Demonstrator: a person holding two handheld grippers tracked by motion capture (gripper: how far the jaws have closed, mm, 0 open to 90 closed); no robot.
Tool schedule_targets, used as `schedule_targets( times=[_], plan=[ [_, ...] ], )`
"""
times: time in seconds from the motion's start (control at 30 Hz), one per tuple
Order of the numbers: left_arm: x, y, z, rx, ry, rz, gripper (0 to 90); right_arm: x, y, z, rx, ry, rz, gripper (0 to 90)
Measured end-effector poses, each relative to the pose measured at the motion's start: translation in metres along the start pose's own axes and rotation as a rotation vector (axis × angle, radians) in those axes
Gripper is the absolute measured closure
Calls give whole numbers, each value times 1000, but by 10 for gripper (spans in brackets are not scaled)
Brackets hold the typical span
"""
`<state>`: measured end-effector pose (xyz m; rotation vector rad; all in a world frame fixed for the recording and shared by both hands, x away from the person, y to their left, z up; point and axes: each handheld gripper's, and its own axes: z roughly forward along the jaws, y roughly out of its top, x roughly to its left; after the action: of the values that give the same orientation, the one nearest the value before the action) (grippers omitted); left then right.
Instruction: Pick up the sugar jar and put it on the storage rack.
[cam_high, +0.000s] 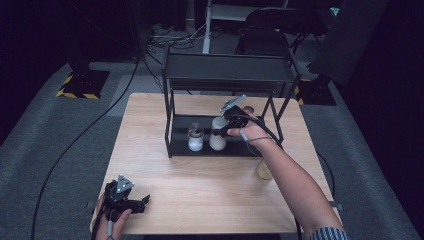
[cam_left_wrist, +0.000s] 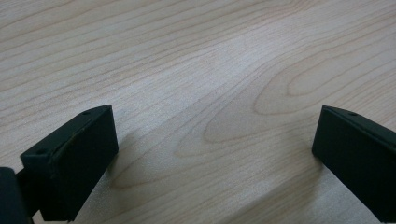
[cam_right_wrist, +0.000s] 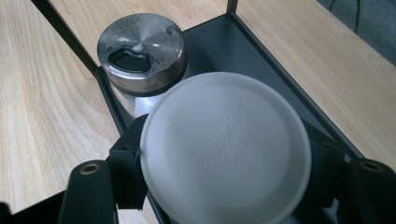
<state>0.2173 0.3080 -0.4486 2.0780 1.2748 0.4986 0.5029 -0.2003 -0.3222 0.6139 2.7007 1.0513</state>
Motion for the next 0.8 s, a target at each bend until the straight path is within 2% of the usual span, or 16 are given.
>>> schedule_targets(
  times=[0.13,0.27,0.57,0.8],
  plan=[
    [0,0,0,1,0,1,3,-3,-2,-7,-16,13,22,236],
    [0,0,0,1,0,1,3,-1,-4,-19,-54,8,14,169],
    [0,0,0,1,-1,4,3,7,-5,-64,-94,-18,-16,113],
    [0,0,0,1,-1,4,3,13,-21,-99,-132,-36,-26,107]
  ],
)
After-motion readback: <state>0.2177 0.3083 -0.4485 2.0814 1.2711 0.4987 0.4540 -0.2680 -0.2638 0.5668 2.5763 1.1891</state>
